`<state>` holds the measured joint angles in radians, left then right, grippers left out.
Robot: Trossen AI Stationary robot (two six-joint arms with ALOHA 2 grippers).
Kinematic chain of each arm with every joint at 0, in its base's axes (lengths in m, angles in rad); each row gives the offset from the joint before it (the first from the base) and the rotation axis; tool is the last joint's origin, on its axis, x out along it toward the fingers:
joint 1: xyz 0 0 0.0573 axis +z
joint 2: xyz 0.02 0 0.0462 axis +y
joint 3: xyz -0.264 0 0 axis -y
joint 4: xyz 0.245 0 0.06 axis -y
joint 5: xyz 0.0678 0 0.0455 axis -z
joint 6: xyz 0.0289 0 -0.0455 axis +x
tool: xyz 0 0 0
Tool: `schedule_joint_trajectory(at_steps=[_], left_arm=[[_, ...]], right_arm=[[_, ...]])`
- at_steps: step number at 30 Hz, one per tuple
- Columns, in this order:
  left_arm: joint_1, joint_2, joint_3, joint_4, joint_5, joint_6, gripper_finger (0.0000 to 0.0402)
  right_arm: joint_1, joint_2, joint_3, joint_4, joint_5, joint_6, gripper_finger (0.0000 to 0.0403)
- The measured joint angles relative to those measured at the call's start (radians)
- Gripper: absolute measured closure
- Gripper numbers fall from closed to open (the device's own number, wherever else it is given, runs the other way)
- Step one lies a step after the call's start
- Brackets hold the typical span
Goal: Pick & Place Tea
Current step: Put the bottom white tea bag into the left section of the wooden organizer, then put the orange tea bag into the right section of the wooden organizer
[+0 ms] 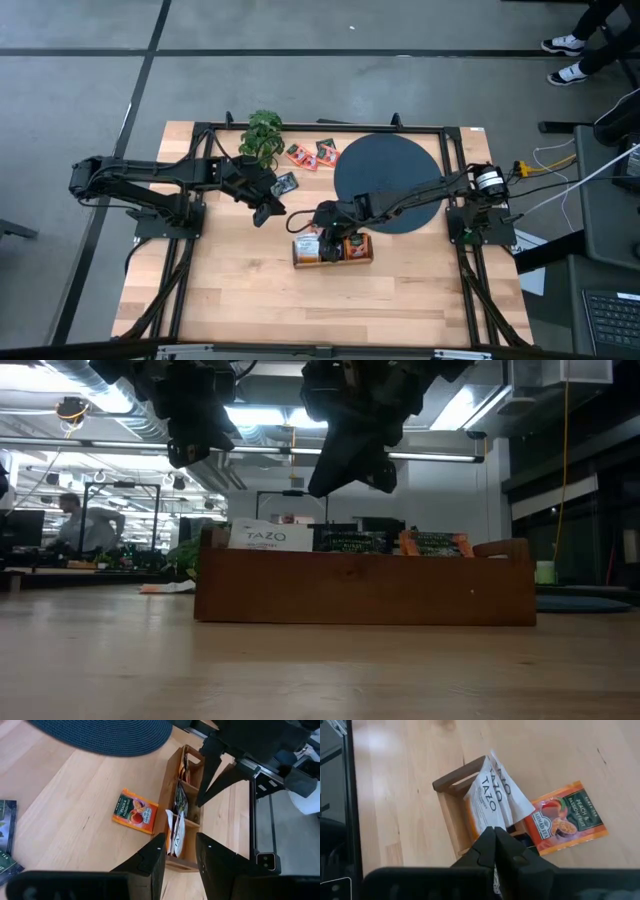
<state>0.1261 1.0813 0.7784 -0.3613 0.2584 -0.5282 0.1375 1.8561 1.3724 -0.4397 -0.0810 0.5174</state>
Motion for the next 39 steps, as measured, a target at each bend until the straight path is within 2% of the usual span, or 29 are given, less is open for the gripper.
schedule_joint_trajectory(at_steps=[5,8,14,19,23,26,31,34,39], left_arm=[[0.000,0.000,0.000,0.000,0.000,0.000,0.0300],[0.000,0.000,0.000,-0.001,0.000,0.000,0.0300],[0.000,0.000,0.000,-0.002,-0.032,0.000,0.0300],[0.000,0.000,0.000,-0.001,-0.122,-0.005,0.0300],[0.000,0.000,0.000,-0.001,-0.182,-0.007,0.0300],[0.000,0.003,0.000,0.000,-0.211,-0.008,0.0300],[0.000,0.021,0.001,0.004,-0.236,0.009,0.0300],[0.000,0.043,0.001,0.043,-0.241,0.013,0.0300],[0.008,0.083,0.001,0.146,-0.248,-0.009,0.0300]], right_arm=[[0.000,0.000,0.000,0.003,0.005,-0.002,0.0397],[-0.010,-0.003,0.000,0.005,0.009,-0.002,0.0386],[-0.050,-0.065,0.001,0.003,0.132,0.001,0.0367],[-0.129,-0.124,0.001,-0.022,0.141,-0.007,0.0377],[-0.210,-0.125,0.000,-0.057,0.143,-0.020,0.0396],[-0.279,-0.117,-0.004,-0.052,0.143,-0.005,0.0395],[-0.387,-0.115,-0.006,-0.056,0.166,-0.013,0.0359],[-0.445,-0.115,-0.006,-0.068,0.177,-0.081,0.0329],[-0.514,-0.088,-0.006,-0.060,0.101,-0.162,0.0264]])
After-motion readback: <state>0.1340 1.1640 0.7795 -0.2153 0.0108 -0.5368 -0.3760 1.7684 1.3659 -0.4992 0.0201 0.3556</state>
